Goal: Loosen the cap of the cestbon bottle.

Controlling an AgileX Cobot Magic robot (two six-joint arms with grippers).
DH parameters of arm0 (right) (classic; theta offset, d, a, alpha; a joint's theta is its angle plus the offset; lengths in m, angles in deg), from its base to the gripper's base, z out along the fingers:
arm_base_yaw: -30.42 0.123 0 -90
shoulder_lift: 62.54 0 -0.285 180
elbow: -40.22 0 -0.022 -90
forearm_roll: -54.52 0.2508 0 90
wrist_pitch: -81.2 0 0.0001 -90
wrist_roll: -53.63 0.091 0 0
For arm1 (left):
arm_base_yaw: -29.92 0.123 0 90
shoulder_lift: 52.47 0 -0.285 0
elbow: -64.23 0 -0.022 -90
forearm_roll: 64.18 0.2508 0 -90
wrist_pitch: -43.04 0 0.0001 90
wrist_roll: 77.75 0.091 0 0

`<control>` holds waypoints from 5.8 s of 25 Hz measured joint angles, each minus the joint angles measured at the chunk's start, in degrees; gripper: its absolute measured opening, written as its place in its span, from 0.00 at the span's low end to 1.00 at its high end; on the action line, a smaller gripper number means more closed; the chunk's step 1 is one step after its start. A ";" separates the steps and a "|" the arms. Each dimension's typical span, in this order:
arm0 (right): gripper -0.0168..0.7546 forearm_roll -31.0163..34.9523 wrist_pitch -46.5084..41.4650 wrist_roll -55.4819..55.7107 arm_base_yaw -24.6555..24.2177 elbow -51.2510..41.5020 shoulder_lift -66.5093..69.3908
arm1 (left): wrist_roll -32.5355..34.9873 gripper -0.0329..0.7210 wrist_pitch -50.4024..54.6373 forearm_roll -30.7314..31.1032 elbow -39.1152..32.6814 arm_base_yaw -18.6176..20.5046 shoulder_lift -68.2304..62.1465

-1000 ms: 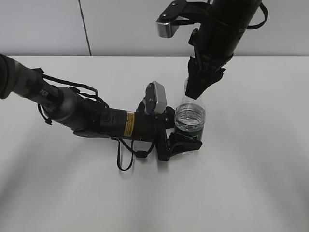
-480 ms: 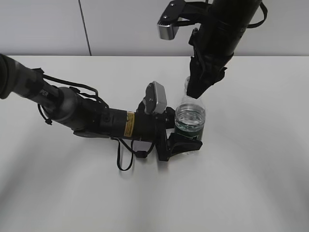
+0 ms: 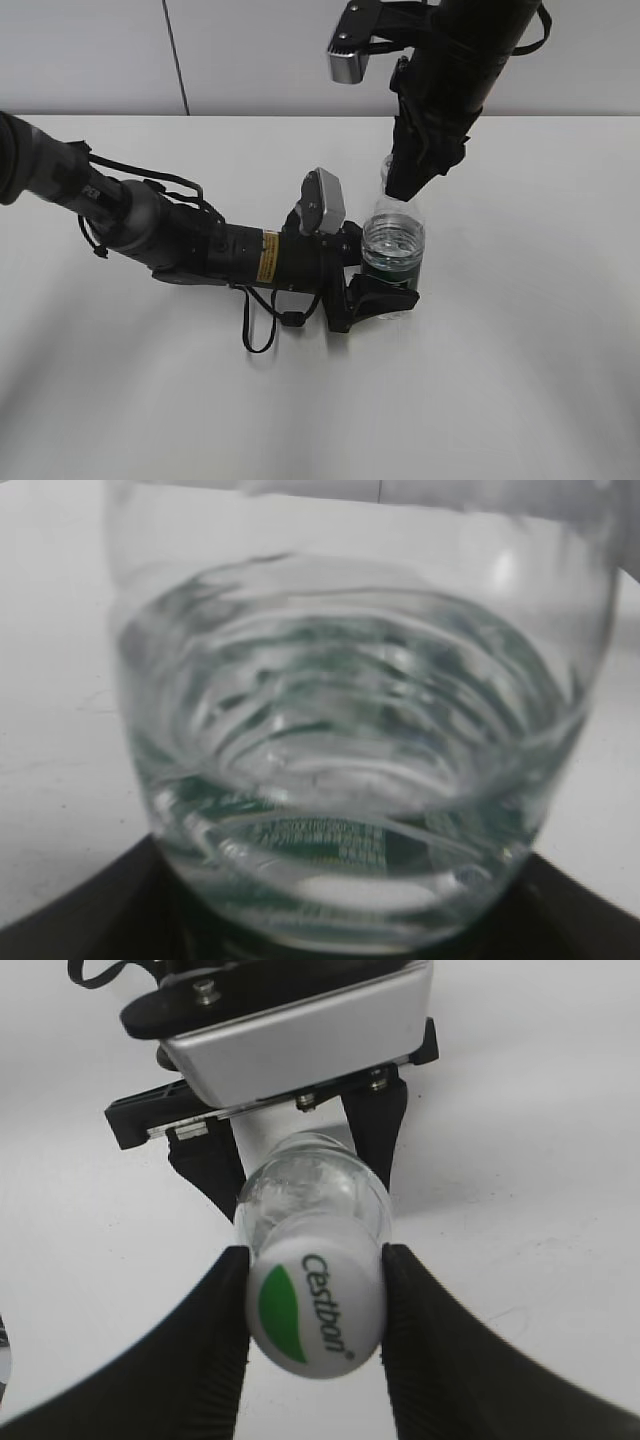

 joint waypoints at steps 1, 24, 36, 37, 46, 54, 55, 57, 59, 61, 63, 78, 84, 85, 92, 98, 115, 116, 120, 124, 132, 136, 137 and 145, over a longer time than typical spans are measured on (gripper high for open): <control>0.42 0.14 0.00 -0.04 0.00 0.00 0.00 | 0.00 0.74 0.00 0.00 0.00 0.00 0.00; 0.42 0.55 -0.71 -10.37 0.00 0.00 -0.15 | 0.17 0.74 0.00 0.17 0.00 0.00 0.00; 0.42 0.55 -0.90 -13.06 0.00 -0.19 -0.74 | 0.17 0.74 -0.30 0.36 0.00 0.00 0.00; 0.42 0.55 -1.09 -13.36 0.00 -0.27 -0.95 | 0.17 0.74 -0.37 0.49 0.00 -0.06 0.00; 0.41 2.12 0.56 -12.88 0.00 -0.16 -2.87 | 0.17 0.74 -0.25 0.50 0.00 -0.12 0.00; 0.40 0.33 1.47 5.48 -0.05 -0.16 -4.06 | 0.17 0.74 -0.20 0.50 0.00 -0.12 0.00; 0.40 0.19 1.27 7.95 -0.18 -0.16 -4.34 | 0.17 0.74 -0.20 0.50 0.00 -0.12 0.00; 0.40 -0.07 0.17 13.60 -1.11 -0.16 -4.88 | 0.17 0.74 -0.20 0.50 0.00 -0.12 0.00; 0.40 -0.33 -0.33 18.07 -2.40 -0.16 -5.25 | 0.17 0.74 -0.20 0.50 0.00 -0.12 0.00; 0.40 -0.62 -0.46 21.91 -4.43 -0.16 -5.84 | 0.17 0.74 -0.20 0.50 0.00 -0.12 0.00; 0.40 -0.85 -0.51 25.64 -6.33 -0.16 -6.80 | 0.17 0.74 -0.20 0.50 0.00 -0.12 0.00; 0.40 -1.99 0.92 40.94 -18.01 -19.18 -13.24 | 0.17 0.74 -0.20 0.50 0.00 -0.12 0.00; 0.40 -1.90 19.79 46.42 -18.07 -34.34 -13.26 | 0.17 0.74 -0.20 0.50 0.00 -0.12 0.00; 0.40 -1.66 23.78 48.48 -18.07 -35.96 -13.26 | 0.17 0.74 -0.20 0.50 0.00 -0.12 0.00; 0.40 2.39 35.65 53.07 -18.07 -39.49 -9.43 | 0.17 0.74 -0.25 0.50 0.00 -0.12 0.00; 0.40 4.25 36.03 51.27 -18.07 -39.64 -3.77 | 0.17 0.74 -0.25 0.50 0.00 -0.12 0.00; 0.44 7.10 34.57 47.52 -18.02 -39.64 -0.66 | 0.17 0.74 -0.25 0.50 0.00 -0.12 0.00; 0.46 7.10 34.57 47.52 -18.02 -39.64 -0.66 | 0.17 0.74 -0.25 0.45 0.00 -0.12 0.00; 0.54 7.12 34.57 47.52 -18.02 -39.64 -0.66 | 0.17 0.74 -0.25 0.45 0.00 -0.12 0.00; 0.64 7.12 34.53 47.52 -18.02 -39.64 -0.66 | 0.17 0.74 -0.25 0.45 0.00 -0.12 0.00; 0.77 7.16 32.84 47.48 -18.02 -39.58 -0.89 | -0.59 0.88 -0.35 0.87 0.00 -0.12 -0.19; 0.78 7.19 32.29 47.45 -18.02 -39.58 -3.13 | -1.69 0.95 -0.29 1.47 -0.05 -0.12 -0.26; 0.78 7.23 32.10 47.45 -18.02 -39.58 -3.78 | -1.76 0.95 -0.29 1.46 -0.05 -0.12 -0.26; 0.78 7.23 31.50 47.15 -18.02 -39.49 -9.26 | -5.51 0.96 7.13 7.26 -0.05 0.14 1.71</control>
